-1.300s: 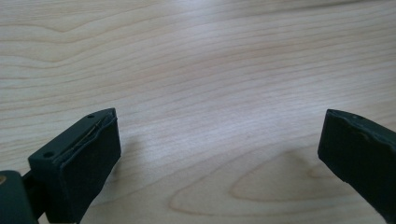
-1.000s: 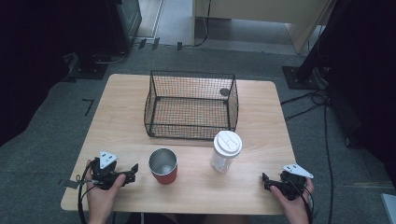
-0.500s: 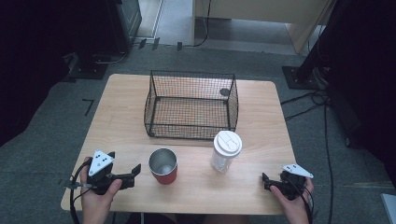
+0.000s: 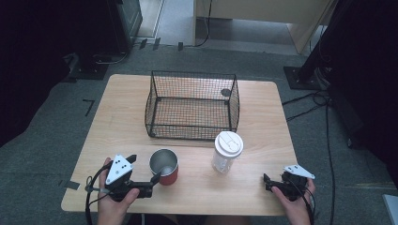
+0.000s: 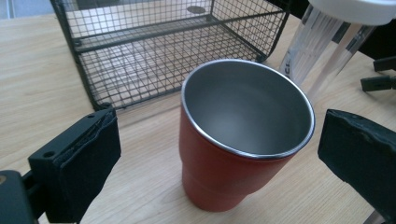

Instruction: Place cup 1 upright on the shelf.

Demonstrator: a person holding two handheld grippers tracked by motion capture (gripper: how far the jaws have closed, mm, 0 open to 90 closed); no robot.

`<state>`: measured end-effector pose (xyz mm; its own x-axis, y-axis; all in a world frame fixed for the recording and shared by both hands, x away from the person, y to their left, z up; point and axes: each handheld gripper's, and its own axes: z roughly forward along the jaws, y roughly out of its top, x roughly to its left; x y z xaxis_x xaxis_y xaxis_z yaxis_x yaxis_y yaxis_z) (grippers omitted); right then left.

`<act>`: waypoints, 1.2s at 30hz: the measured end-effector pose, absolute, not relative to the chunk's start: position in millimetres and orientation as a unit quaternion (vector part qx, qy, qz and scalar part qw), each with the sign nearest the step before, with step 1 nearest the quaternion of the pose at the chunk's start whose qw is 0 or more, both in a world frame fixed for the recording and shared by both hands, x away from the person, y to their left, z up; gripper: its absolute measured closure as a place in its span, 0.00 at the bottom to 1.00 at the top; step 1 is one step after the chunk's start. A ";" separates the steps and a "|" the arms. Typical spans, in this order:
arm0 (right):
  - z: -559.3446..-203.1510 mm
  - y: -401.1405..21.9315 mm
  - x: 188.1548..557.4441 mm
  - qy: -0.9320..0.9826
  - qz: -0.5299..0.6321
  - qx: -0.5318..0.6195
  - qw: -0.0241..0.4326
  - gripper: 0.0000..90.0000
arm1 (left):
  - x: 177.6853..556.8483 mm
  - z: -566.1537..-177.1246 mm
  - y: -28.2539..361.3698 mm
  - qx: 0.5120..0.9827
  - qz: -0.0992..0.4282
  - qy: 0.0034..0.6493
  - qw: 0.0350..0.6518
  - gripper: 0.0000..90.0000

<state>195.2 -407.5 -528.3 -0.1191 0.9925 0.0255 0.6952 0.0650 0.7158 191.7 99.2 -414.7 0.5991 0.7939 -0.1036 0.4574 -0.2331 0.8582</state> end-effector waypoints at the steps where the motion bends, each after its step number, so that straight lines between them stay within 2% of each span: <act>1: -528.3 -407.5 195.2 0.686 0.298 0.615 0.249 0.00 | 192.2 -416.8 97.2 0.764 0.178 0.410 0.465 0.00; 14: -528.3 -407.5 195.2 0.686 0.299 0.615 0.249 0.00 | 199.0 -437.0 67.2 0.788 0.167 0.393 0.443 0.00; 24: -528.2 -407.5 195.1 0.686 0.298 0.615 0.249 0.00 | 212.9 -448.1 49.0 0.793 0.196 0.411 0.404 0.00; 28: -528.2 -407.5 195.1 0.686 0.298 0.615 0.249 0.01 | 216.7 -451.7 43.9 0.795 0.200 0.415 0.394 0.08; 36: -528.2 -407.5 195.1 0.686 0.298 0.615 0.249 0.01 | 219.7 -452.9 39.6 0.789 0.221 0.419 0.391 0.09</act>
<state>195.1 -407.5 -528.2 -0.1192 0.9925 0.0251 0.6953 0.0654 0.7158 219.7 39.6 -452.9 0.5521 0.8335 0.0210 0.4887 -0.3439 0.8018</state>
